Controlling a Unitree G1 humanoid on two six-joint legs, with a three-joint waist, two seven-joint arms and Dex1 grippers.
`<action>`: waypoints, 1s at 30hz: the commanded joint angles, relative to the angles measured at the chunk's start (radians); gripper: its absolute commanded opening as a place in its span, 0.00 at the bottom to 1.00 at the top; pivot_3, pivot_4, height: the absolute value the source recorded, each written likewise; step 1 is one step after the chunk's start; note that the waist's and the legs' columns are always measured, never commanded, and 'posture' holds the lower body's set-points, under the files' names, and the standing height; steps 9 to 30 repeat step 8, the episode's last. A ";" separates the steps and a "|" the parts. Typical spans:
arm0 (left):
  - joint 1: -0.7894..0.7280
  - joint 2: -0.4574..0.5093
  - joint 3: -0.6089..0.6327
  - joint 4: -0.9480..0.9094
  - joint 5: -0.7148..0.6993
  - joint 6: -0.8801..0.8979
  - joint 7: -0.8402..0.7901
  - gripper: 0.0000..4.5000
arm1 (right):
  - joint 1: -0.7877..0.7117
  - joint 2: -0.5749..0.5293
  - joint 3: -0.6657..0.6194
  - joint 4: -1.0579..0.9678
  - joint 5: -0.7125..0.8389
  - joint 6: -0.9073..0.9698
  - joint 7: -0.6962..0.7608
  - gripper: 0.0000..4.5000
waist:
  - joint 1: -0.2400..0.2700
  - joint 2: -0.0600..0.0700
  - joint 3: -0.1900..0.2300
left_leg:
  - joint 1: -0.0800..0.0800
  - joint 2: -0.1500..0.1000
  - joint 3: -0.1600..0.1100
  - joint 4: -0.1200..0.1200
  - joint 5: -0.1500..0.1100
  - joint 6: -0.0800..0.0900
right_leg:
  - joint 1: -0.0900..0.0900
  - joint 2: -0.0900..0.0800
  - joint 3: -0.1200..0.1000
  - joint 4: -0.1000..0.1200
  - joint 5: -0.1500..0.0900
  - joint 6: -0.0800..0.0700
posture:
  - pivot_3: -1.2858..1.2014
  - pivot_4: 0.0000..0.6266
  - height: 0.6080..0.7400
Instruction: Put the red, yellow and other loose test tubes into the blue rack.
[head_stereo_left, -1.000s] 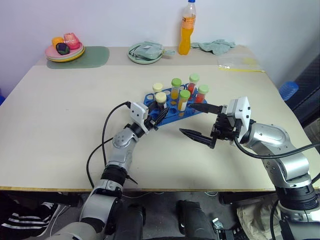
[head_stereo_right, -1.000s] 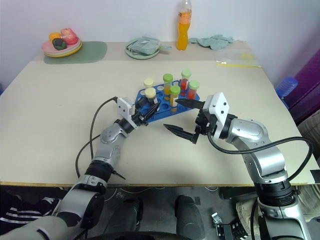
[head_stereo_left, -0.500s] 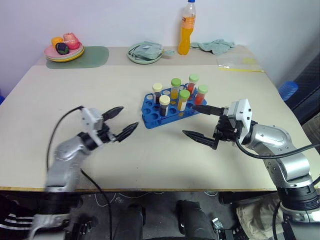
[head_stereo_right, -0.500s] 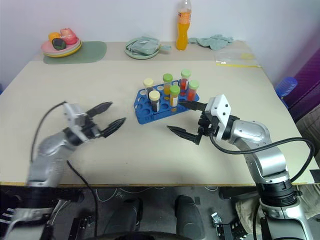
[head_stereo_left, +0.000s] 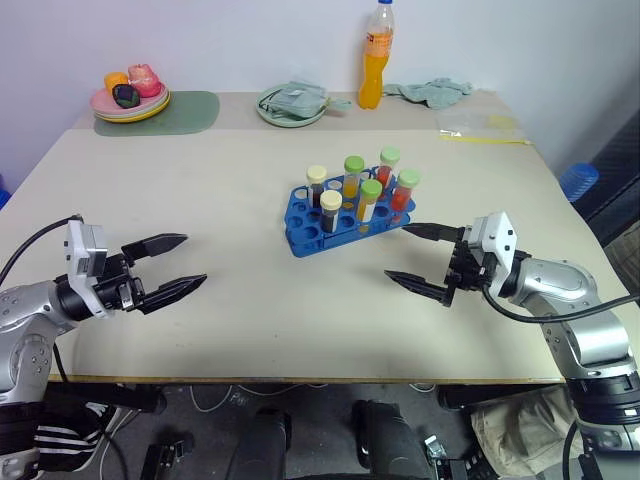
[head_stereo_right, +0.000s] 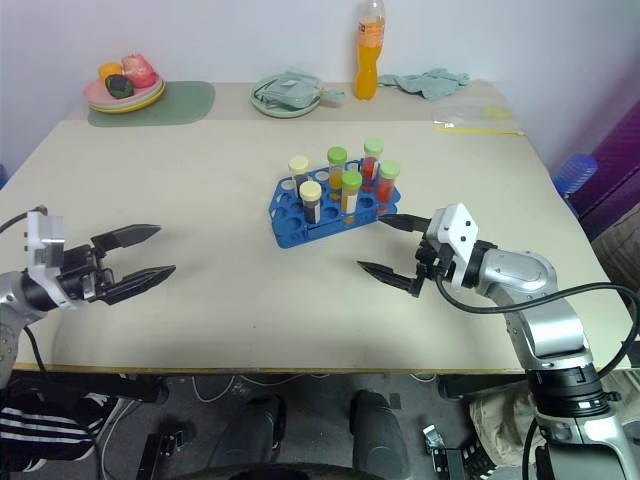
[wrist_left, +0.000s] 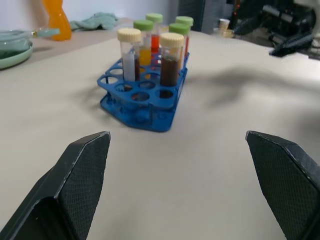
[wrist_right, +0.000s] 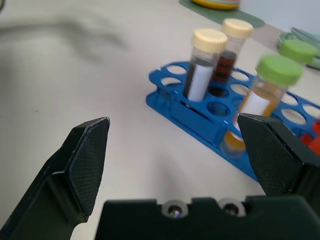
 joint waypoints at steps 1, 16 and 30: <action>0.004 -0.017 -0.006 -0.078 -0.010 0.018 0.030 0.99 | -0.035 -0.026 -0.035 0.005 0.005 -0.023 0.019 1.00 | -0.002 0.000 0.000 | 0.000 0.000 0.000 0.000 0.000 0.000 | 0.000 0.000 0.000 0.000 0.000 0.000 | 0.52 0.24 1.00; 0.015 -0.077 -0.023 -0.139 0.000 0.024 0.100 0.99 | -0.061 -0.033 -0.030 0.045 -0.013 -0.051 0.028 1.00 | -0.002 0.000 0.000 | 0.000 0.000 0.000 0.000 0.000 0.000 | 0.000 0.000 0.000 0.000 0.000 0.000 | 0.52 0.24 1.00; 0.015 -0.077 -0.023 -0.139 0.000 0.024 0.100 0.99 | -0.061 -0.033 -0.030 0.045 -0.013 -0.051 0.028 1.00 | -0.002 0.000 0.000 | 0.000 0.000 0.000 0.000 0.000 0.000 | 0.000 0.000 0.000 0.000 0.000 0.000 | 0.52 0.24 1.00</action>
